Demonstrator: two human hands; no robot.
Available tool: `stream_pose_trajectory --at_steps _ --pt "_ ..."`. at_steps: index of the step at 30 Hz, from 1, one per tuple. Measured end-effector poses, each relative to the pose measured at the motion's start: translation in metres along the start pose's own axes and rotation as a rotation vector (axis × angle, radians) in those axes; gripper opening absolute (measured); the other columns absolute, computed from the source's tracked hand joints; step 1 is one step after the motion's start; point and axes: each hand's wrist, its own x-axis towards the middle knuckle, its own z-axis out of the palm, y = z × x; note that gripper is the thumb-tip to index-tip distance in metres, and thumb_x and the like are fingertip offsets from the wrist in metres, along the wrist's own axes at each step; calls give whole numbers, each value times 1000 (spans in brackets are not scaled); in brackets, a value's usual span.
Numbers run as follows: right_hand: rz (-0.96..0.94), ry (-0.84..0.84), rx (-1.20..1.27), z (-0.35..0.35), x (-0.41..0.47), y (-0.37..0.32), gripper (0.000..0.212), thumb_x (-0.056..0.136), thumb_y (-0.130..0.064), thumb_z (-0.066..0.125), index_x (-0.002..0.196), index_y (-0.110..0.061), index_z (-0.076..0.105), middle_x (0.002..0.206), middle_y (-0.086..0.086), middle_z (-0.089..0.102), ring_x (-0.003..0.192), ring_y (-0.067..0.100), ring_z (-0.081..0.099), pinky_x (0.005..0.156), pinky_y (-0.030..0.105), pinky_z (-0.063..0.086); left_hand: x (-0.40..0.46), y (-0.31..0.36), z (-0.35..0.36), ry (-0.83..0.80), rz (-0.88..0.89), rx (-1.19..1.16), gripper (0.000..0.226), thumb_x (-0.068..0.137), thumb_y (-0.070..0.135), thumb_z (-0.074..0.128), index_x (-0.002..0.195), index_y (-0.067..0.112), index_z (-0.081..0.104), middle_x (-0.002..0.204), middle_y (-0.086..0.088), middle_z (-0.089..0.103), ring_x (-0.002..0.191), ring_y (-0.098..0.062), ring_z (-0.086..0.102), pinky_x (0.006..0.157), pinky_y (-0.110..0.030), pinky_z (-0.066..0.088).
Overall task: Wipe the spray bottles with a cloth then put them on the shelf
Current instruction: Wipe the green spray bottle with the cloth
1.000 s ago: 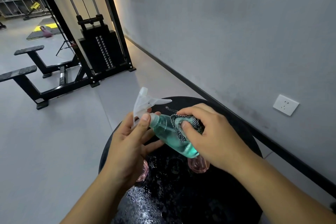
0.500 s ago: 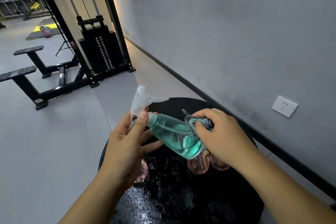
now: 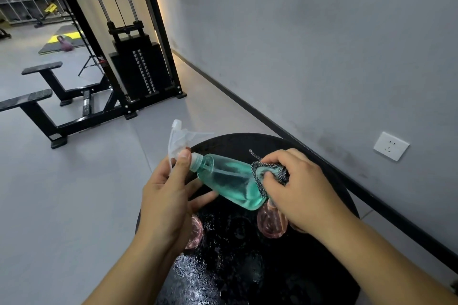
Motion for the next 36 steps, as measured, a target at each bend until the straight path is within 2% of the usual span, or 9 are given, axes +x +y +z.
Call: stream_pose_trajectory --at_steps 4,7,13,17,22,27,29,33,36 --pt "-119 -12 -53 7 -6 -9 18 100 -30 60 115 -38 66 115 -24 54 106 -5 57 80 13 51 -5 -5 7 -39 -11 43 20 104 31 64 102 13 73 107 -11 81 97 -32 80 79 -52 67" --pt "-211 -13 -93 12 -9 -17 22 100 -33 61 122 -38 65 118 -25 52 114 -2 53 85 12 46 -8 -3 10 -60 -18 51 21 104 31 65 103 12 73 107 -12 81 95 -32 80 85 -56 65" --pt "-60 45 -71 4 -2 -3 14 96 -30 59 105 -39 62 112 -24 55 101 -2 59 86 39 56 -3 -1 7 -37 -19 18 20 103 32 66 99 14 75 112 -13 80 102 -33 79 81 -51 66" --pt "-137 13 -22 11 -6 -11 18 99 -32 60 115 -40 64 115 -24 54 108 -2 58 83 29 58 -7 -6 11 -54 -25 47 18 100 30 69 95 15 77 107 -13 81 99 -32 79 85 -53 65" --pt "-271 83 -54 22 -10 -25 25 97 -31 67 121 -32 69 115 -22 54 115 6 55 93 18 47 -13 -11 15 -95 -61 66 18 100 31 69 99 18 82 108 -13 80 94 -28 79 88 -55 64" --pt "-73 111 66 17 -5 -20 12 92 -33 70 103 -36 69 105 -20 60 98 -1 63 79 29 58 -13 -13 19 -106 -44 101 21 100 29 69 98 12 82 110 -13 80 102 -34 79 91 -57 63" --pt "-3 121 79 16 -3 -18 9 90 -36 72 99 -37 69 101 -21 62 93 -5 63 77 27 58 -16 -14 20 -118 -40 127 21 100 29 68 99 13 82 110 -12 81 102 -32 79 91 -54 63" --pt "-20 133 88 20 -4 -22 12 91 -35 74 102 -35 70 102 -20 61 94 -5 62 74 20 55 -18 -14 21 -146 -35 140 22 102 28 67 108 14 82 111 -11 81 104 -30 79 88 -49 64" --pt "41 151 97 18 -3 -19 9 87 -37 74 94 -36 68 98 -19 63 87 -3 63 73 28 56 -20 -13 23 -164 -16 156 23 101 27 67 115 15 81 112 -10 81 105 -28 79 87 -46 65"
